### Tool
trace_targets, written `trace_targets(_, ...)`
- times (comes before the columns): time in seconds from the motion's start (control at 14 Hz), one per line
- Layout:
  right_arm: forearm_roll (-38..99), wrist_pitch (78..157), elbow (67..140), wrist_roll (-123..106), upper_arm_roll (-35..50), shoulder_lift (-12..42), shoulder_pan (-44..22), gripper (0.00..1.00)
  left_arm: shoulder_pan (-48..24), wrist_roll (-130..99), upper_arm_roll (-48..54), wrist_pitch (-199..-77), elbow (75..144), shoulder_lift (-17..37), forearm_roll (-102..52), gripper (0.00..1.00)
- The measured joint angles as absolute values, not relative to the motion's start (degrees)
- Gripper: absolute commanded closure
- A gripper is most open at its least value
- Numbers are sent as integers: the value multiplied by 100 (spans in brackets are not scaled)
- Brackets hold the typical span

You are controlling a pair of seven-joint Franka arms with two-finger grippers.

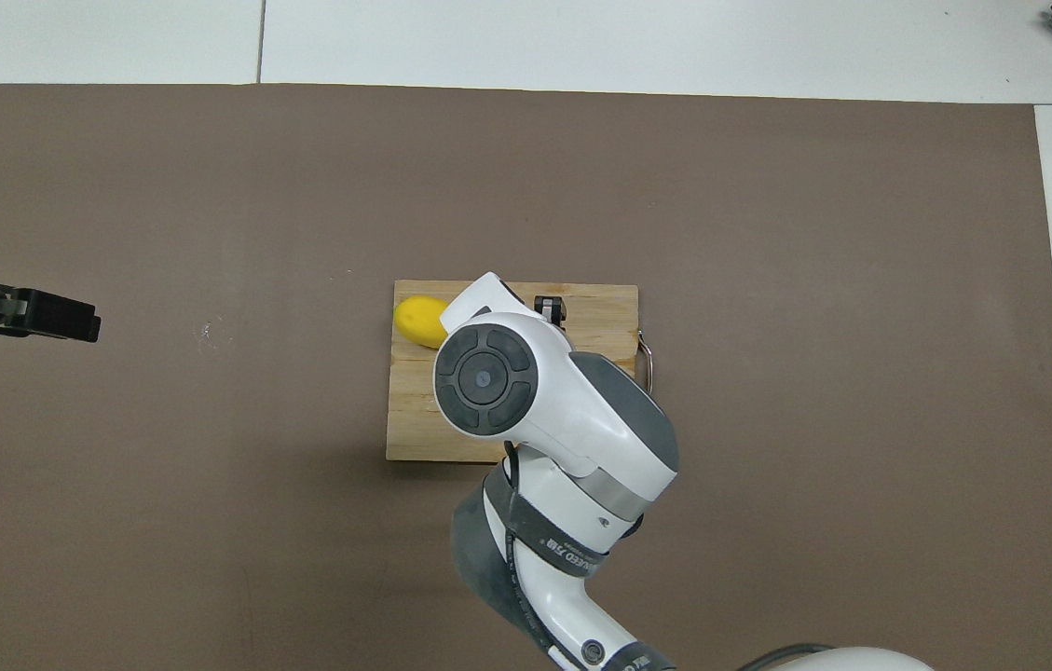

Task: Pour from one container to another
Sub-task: 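Hold the white cup tipped over the metal cup with the right gripper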

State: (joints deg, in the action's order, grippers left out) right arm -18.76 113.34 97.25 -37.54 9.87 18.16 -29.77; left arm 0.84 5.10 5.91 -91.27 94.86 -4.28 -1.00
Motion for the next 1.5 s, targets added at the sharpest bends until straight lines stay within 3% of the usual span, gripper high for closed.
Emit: trace_targets(1.5, -3559, 10963, 9772, -3161, 988, 1875, -3545, 57, 84, 470, 594, -9127, 9486, -428, -100, 0)
